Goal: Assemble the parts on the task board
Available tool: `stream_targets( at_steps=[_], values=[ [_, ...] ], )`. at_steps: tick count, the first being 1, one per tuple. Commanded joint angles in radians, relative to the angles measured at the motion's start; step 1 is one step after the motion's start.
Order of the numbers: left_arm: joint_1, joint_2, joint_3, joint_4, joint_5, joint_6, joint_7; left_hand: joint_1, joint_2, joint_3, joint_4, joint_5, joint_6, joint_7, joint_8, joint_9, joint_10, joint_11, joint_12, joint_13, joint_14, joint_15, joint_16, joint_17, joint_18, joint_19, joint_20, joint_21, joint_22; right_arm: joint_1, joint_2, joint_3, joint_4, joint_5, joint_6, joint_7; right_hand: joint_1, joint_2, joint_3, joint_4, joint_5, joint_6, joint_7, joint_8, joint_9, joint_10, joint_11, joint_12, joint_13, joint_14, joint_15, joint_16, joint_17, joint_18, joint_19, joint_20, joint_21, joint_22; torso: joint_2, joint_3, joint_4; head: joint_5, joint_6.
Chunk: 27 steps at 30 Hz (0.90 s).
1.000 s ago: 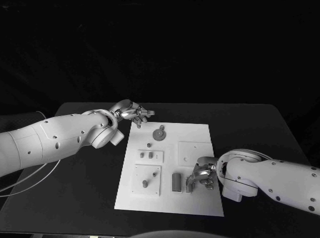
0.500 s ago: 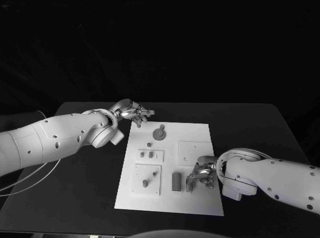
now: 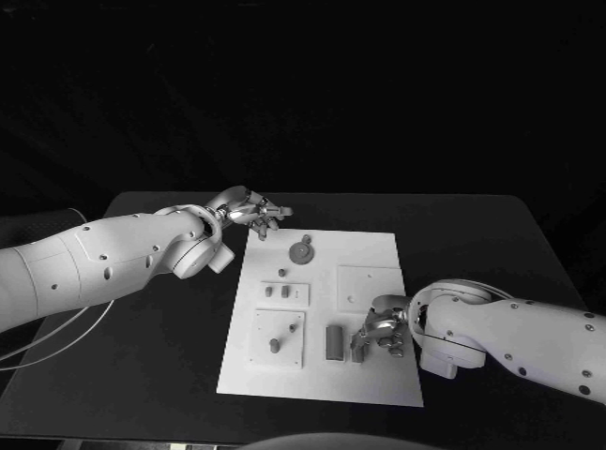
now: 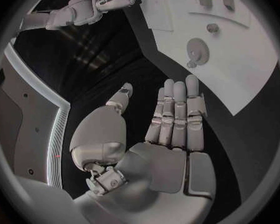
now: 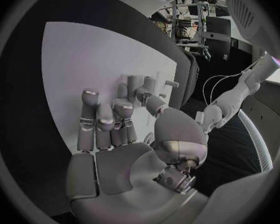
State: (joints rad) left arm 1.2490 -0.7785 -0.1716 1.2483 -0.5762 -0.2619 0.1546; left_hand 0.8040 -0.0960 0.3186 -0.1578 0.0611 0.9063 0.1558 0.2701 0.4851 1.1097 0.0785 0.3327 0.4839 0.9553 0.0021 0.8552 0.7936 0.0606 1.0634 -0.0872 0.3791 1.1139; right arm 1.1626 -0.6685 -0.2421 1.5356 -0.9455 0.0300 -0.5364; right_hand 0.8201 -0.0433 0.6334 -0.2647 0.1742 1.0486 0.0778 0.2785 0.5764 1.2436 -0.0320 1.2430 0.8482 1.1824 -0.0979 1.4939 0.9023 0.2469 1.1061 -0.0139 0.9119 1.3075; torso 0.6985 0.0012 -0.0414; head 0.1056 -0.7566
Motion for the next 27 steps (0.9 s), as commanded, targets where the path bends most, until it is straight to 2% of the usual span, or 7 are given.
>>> stream_targets(
  at_steps=[1,8,13,19,27],
  values=[
    [0.001,0.001,0.001,0.003,-0.001,0.008,0.005,0.01,0.002,-0.002,-0.002,0.0,0.006,0.001,0.001,-0.002,-0.008,-0.001,-0.002,0.002,-0.001,0.0,-0.005,0.001,0.025,0.002,-0.009,-0.006,0.002,-0.001,0.003,0.0,0.001,-0.007,0.016,0.005,-0.001,-0.01,-0.001,0.009,-0.004,0.001,0.005,-0.003,-0.001,0.001,0.002,-0.003,-0.001,-0.004,-0.004,-0.006,-0.001,0.015,0.004,0.001,-0.005,0.01,0.0,0.0002,0.0001,0.001,-0.001],
    [0.001,0.002,0.001,0.003,-0.001,0.008,0.004,0.01,0.003,-0.002,-0.002,0.0,0.006,0.001,0.001,-0.002,-0.008,-0.001,-0.002,0.002,-0.001,0.0,-0.005,0.001,0.025,0.002,-0.009,-0.006,0.002,-0.001,0.007,0.0,-0.001,-0.007,0.015,0.006,-0.006,-0.014,0.001,0.019,-0.009,0.0,0.005,-0.004,-0.001,0.0,0.003,-0.003,-0.001,-0.004,-0.005,-0.006,0.0,0.015,0.005,0.001,-0.006,0.01,0.0,0.0003,-0.0003,0.002,0.001],
    [0.001,0.002,0.001,0.003,-0.001,0.006,0.005,0.01,0.003,-0.002,-0.002,0.0,0.006,0.001,0.001,-0.002,-0.008,-0.001,-0.002,0.002,-0.001,0.0,-0.005,0.002,0.025,0.002,-0.009,-0.006,0.002,-0.001,0.008,0.0,-0.003,-0.006,0.014,0.007,-0.013,-0.026,0.001,0.032,-0.019,-0.001,0.005,-0.005,-0.002,-0.001,0.003,-0.003,0.0,-0.005,-0.005,-0.006,0.0,0.015,0.005,0.0,-0.007,0.01,0.0,0.0004,0.0001,0.002,-0.001],
    [0.001,0.002,0.001,0.002,-0.001,0.007,0.004,0.011,0.003,-0.002,-0.002,0.001,0.006,0.001,0.002,-0.002,-0.008,-0.001,-0.002,0.002,-0.001,0.0,-0.005,0.002,0.025,0.002,-0.009,-0.006,0.002,-0.001,0.009,0.0,-0.007,-0.006,0.01,0.008,-0.017,-0.046,0.005,0.055,-0.074,-0.005,0.006,-0.007,-0.002,-0.004,0.004,-0.003,0.0,-0.007,-0.008,-0.007,0.0,0.015,0.004,-0.001,-0.009,0.011,0.0,0.0006,-0.0001,0.002,0.001],
    [0.001,0.002,0.001,0.002,-0.001,0.007,0.004,0.011,0.002,-0.002,-0.002,0.0,0.006,0.001,0.001,-0.002,-0.008,-0.001,-0.002,0.002,-0.001,0.0,-0.005,0.002,0.025,0.002,-0.009,-0.006,0.002,-0.001,0.009,0.0,-0.009,-0.006,0.016,0.012,-0.022,-0.075,0.01,0.081,-0.1,-0.007,0.007,-0.009,-0.003,-0.006,0.005,-0.003,0.001,-0.008,-0.01,-0.007,0.0,0.015,0.003,-0.002,-0.011,0.011,0.0,0.0006,-0.0006,0.001,0.003]
  ],
)
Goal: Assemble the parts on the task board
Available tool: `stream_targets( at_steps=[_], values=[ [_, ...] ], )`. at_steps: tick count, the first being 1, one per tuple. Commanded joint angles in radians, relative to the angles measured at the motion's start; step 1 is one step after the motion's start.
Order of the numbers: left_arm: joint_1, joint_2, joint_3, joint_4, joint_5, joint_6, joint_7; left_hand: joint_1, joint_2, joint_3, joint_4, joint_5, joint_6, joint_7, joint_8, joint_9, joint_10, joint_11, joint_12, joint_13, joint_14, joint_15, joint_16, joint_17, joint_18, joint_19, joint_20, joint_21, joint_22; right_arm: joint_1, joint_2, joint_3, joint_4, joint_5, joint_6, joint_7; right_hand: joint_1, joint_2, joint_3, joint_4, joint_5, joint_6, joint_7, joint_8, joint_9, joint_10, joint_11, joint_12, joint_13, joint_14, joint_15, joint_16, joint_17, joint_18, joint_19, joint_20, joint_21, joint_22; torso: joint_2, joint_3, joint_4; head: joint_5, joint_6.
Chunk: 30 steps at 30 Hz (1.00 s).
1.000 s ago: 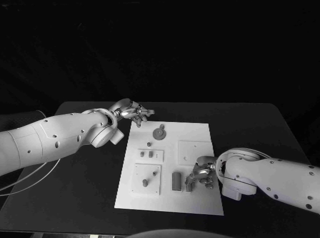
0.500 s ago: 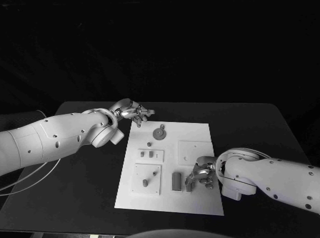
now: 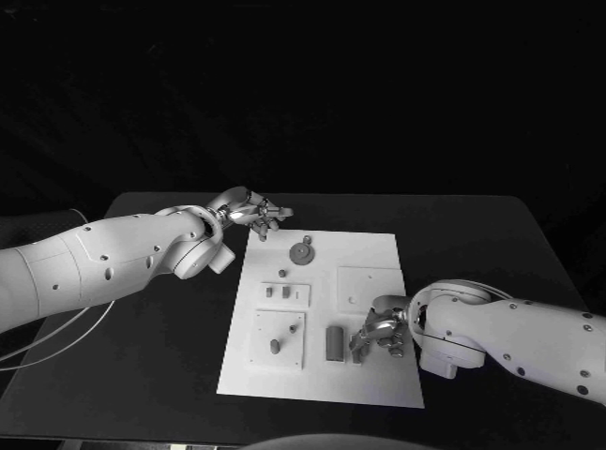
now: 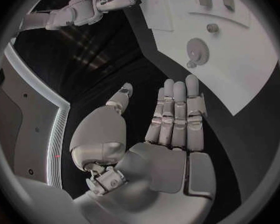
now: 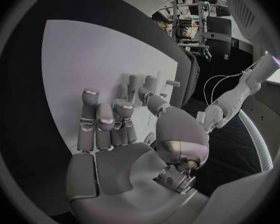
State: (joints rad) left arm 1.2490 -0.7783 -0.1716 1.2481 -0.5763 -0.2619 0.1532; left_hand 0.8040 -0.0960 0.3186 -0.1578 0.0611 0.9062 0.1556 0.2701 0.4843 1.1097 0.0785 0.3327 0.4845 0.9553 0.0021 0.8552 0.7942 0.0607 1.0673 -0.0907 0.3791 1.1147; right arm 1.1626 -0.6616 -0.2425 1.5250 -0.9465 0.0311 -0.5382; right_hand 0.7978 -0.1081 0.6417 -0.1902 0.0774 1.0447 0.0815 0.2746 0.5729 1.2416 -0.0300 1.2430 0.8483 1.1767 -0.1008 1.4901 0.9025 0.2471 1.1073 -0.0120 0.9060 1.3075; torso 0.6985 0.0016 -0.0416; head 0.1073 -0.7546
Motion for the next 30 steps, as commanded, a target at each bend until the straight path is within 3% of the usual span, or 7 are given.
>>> stream_targets(
  at_steps=[1,19,30],
  values=[
    [0.001,0.002,0.001,0.002,-0.001,0.008,0.005,0.011,0.002,-0.002,-0.002,0.0,0.006,0.001,0.001,-0.001,-0.008,-0.001,-0.002,0.001,-0.001,0.0,-0.005,0.001,0.025,-0.002,-0.005,-0.006,0.002,-0.001,0.002,0.0,0.002,-0.005,0.015,0.014,0.001,-0.012,0.002,0.007,-0.004,-0.003,0.003,-0.005,0.001,-0.004,0.003,-0.003,0.001,-0.003,-0.007,-0.003,0.0,0.015,0.002,-0.004,-0.005,0.011,0.0,0.0004,-0.0003,0.0,0.001],
    [0.001,0.004,0.001,0.0,-0.001,0.007,0.004,0.011,0.002,-0.003,-0.002,0.001,0.005,0.001,0.001,-0.001,-0.009,-0.001,-0.002,0.001,-0.001,0.0,-0.006,0.001,0.025,-0.002,-0.005,-0.007,0.002,-0.001,-0.004,0.0,0.006,0.003,-0.004,0.021,0.007,-0.019,0.006,0.013,-0.009,-0.008,0.005,-0.008,0.0,-0.006,0.005,-0.004,0.001,-0.005,-0.008,-0.004,0.0,0.015,0.001,-0.004,-0.006,0.011,0.0,-0.0002,0.0005,0.0,0.002],
    [0.001,0.001,0.001,0.001,-0.001,0.007,0.003,0.011,0.002,-0.003,-0.002,0.001,0.005,0.001,0.001,-0.002,-0.009,-0.001,-0.002,0.002,-0.001,0.0,-0.006,0.001,0.025,-0.002,-0.006,-0.007,0.002,-0.002,-0.037,0.0,0.036,-0.002,0.004,0.029,0.017,-0.029,0.008,0.009,-0.012,-0.008,0.006,-0.007,0.001,-0.006,0.005,-0.003,0.001,-0.005,-0.009,-0.004,0.0,0.015,0.001,-0.005,-0.006,0.012,0.0,0.0003,-0.0002,0.0,0.004]
  ],
)
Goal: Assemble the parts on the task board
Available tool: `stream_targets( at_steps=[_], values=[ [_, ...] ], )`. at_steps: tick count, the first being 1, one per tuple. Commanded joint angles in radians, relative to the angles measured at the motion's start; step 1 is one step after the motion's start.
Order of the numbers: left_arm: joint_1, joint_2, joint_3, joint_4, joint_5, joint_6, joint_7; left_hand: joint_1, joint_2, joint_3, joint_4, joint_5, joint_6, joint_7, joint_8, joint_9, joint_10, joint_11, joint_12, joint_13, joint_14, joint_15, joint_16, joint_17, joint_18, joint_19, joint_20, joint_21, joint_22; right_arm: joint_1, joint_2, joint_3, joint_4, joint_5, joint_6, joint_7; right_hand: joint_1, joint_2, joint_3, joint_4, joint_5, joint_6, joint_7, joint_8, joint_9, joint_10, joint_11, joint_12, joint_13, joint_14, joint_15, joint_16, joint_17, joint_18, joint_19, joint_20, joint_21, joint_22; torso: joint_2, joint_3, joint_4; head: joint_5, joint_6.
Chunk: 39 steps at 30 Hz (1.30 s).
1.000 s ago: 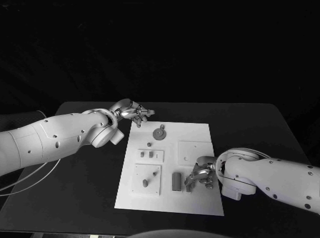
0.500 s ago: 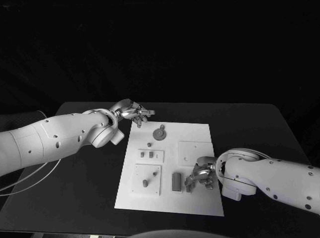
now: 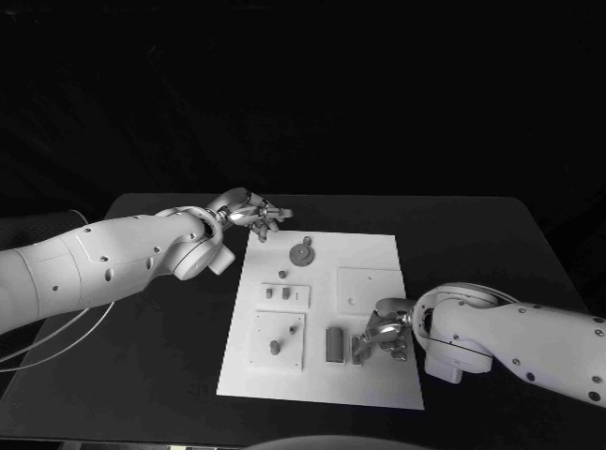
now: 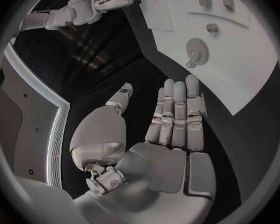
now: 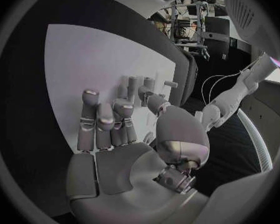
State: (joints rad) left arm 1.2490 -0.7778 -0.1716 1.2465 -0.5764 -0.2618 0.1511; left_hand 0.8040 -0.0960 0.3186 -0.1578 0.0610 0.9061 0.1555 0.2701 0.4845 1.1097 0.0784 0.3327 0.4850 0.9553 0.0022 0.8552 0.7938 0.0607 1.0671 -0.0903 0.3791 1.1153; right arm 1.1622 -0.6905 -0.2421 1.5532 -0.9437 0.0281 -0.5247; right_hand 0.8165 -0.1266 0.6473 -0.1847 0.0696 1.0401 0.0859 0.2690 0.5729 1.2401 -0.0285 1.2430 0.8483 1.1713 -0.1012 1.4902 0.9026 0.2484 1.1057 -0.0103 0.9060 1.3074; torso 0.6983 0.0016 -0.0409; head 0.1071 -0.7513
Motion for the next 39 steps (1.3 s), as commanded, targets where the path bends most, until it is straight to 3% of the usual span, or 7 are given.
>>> stream_targets(
  at_steps=[1,8,12,39],
  values=[
    [0.001,0.0,0.001,0.002,-0.001,0.006,0.005,0.011,0.002,-0.003,-0.002,0.001,0.005,0.001,0.001,-0.002,-0.009,-0.001,-0.002,0.001,-0.001,0.0,-0.006,0.002,0.025,-0.002,-0.006,-0.007,0.002,-0.002,-0.012,0.0,0.012,-0.006,0.008,0.016,0.0,-0.012,0.002,0.003,-0.006,-0.003,0.001,-0.001,0.001,-0.005,0.003,-0.003,0.001,0.0,-0.009,-0.004,0.0,0.013,0.003,-0.007,-0.006,0.012,0.0,0.0004,-0.0014,0.0,0.001],
    [0.001,-0.002,0.001,0.004,-0.001,0.006,0.004,0.011,0.002,-0.003,-0.002,0.001,0.006,0.001,0.001,-0.002,-0.009,-0.001,-0.002,0.001,-0.001,0.0,-0.006,0.002,0.025,-0.002,-0.006,-0.007,0.002,-0.002,-0.029,0.0,0.035,-0.017,0.024,0.021,0.013,-0.023,0.001,-0.005,-0.013,0.0,0.0,0.001,0.002,-0.004,0.002,-0.003,0.0,0.0,-0.009,-0.005,0.0,0.013,0.003,-0.007,-0.006,0.013,0.0,0.0009,-0.0015,0.001,0.004],
    [0.001,-0.004,0.001,0.005,-0.001,0.006,0.004,0.011,0.002,-0.003,-0.002,0.001,0.006,0.001,0.001,-0.002,-0.009,-0.001,-0.002,0.001,-0.001,0.0,-0.006,0.002,0.025,-0.002,-0.006,-0.007,0.002,-0.002,-0.029,0.0,0.032,-0.03,0.06,0.009,0.022,-0.026,-0.001,-0.011,-0.016,0.005,-0.002,0.005,0.004,-0.003,0.001,-0.003,0.0,0.0,-0.009,-0.005,0.0,0.013,0.002,-0.007,-0.006,0.013,0.0,0.0008,-0.0015,0.001,0.009],
    [0.001,-0.003,0.001,0.006,-0.002,0.007,0.004,0.012,0.002,-0.003,-0.002,0.001,0.006,0.001,0.002,-0.002,-0.008,-0.001,-0.002,0.001,-0.001,-0.001,-0.006,0.002,0.025,-0.001,-0.006,-0.008,0.003,-0.006,-0.002,-0.002,0.014,-0.045,0.071,-0.005,0.044,0.009,-0.016,-0.045,-0.016,0.017,-0.008,0.014,0.012,-0.001,-0.006,-0.003,-0.002,0.001,-0.006,-0.002,0.0,0.013,0.002,-0.006,-0.004,0.015,0.0,-0.0008,-0.0007,0.001,0.004]
  ],
)
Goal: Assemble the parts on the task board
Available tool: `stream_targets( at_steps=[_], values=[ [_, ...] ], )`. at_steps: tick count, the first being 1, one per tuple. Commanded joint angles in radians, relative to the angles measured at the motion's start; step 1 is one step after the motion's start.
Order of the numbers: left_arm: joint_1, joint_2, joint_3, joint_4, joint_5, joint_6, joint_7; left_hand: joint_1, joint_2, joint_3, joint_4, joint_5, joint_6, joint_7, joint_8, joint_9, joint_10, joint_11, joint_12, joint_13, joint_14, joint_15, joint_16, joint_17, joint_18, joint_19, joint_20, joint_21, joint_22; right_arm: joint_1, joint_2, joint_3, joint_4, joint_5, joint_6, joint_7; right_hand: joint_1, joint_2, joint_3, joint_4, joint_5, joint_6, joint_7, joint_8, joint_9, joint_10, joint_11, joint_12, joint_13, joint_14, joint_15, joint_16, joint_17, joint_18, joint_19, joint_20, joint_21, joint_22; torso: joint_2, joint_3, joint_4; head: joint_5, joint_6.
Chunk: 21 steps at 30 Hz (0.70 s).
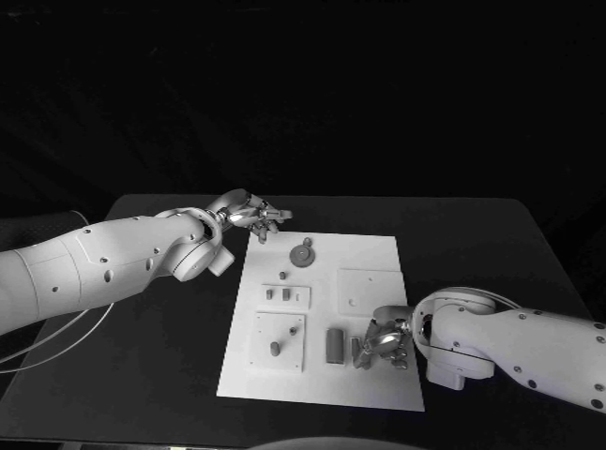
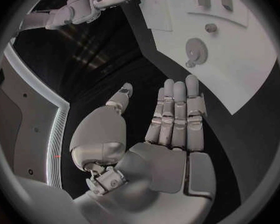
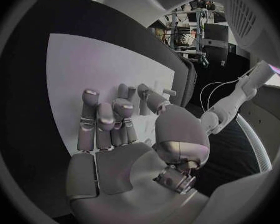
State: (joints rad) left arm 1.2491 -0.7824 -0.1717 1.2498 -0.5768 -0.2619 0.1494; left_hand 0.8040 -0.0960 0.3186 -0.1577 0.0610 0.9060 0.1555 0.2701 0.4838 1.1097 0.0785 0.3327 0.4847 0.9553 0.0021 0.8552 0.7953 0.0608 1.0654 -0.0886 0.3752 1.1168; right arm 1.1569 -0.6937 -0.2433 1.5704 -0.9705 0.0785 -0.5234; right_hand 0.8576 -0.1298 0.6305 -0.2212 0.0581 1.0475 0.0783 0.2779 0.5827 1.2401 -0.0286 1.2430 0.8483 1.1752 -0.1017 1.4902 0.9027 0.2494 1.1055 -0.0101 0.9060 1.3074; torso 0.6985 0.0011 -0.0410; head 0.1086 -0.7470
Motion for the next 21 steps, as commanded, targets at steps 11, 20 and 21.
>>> stream_targets(
  at_steps=[11,20,21],
  values=[
    [0.001,0.003,0.001,0.001,-0.002,0.007,0.006,0.012,0.002,-0.003,-0.002,0.001,0.006,0.001,0.002,-0.001,-0.008,-0.001,-0.002,0.002,0.0,-0.001,-0.006,0.001,0.025,0.0,-0.008,-0.004,0.001,-0.009,0.016,-0.001,-0.024,-0.037,-0.01,-0.017,0.03,0.064,0.003,-0.062,0.006,0.017,-0.004,0.01,0.005,0.003,-0.009,-0.003,-0.003,0.001,-0.003,-0.002,-0.001,0.012,0.003,-0.006,-0.003,0.015,0.0,0.0009,0.0,-0.001,-0.002],
    [0.001,0.004,0.001,0.001,-0.002,0.006,0.006,0.012,0.003,-0.003,-0.002,0.001,0.007,0.001,0.002,-0.001,-0.008,-0.001,-0.002,0.002,0.0,-0.001,-0.006,0.001,0.025,0.001,-0.008,-0.004,0.002,-0.01,0.015,-0.001,-0.032,-0.039,-0.017,-0.013,0.019,0.08,0.001,-0.059,0.009,0.019,-0.004,0.01,0.006,0.004,-0.009,-0.004,-0.004,0.004,-0.003,-0.001,0.0,0.012,0.006,-0.004,-0.003,0.014,0.0,0.0006,-0.0007,0.002,0.0],
    [0.001,0.004,0.001,0.001,-0.002,0.006,0.006,0.012,0.003,-0.003,-0.002,0.001,0.007,0.001,0.002,-0.001,-0.008,-0.001,-0.002,0.002,0.0,-0.001,-0.006,0.001,0.025,0.001,-0.008,-0.004,0.002,-0.01,0.014,-0.001,-0.032,-0.037,-0.016,-0.01,0.018,0.079,0.0,-0.059,0.009,0.019,-0.004,0.01,0.006,0.005,-0.009,-0.004,-0.004,0.004,-0.003,-0.001,-0.001,0.012,0.006,-0.004,-0.003,0.014,0.0,0.0006,-0.0007,0.002,0.0]
  ],
)
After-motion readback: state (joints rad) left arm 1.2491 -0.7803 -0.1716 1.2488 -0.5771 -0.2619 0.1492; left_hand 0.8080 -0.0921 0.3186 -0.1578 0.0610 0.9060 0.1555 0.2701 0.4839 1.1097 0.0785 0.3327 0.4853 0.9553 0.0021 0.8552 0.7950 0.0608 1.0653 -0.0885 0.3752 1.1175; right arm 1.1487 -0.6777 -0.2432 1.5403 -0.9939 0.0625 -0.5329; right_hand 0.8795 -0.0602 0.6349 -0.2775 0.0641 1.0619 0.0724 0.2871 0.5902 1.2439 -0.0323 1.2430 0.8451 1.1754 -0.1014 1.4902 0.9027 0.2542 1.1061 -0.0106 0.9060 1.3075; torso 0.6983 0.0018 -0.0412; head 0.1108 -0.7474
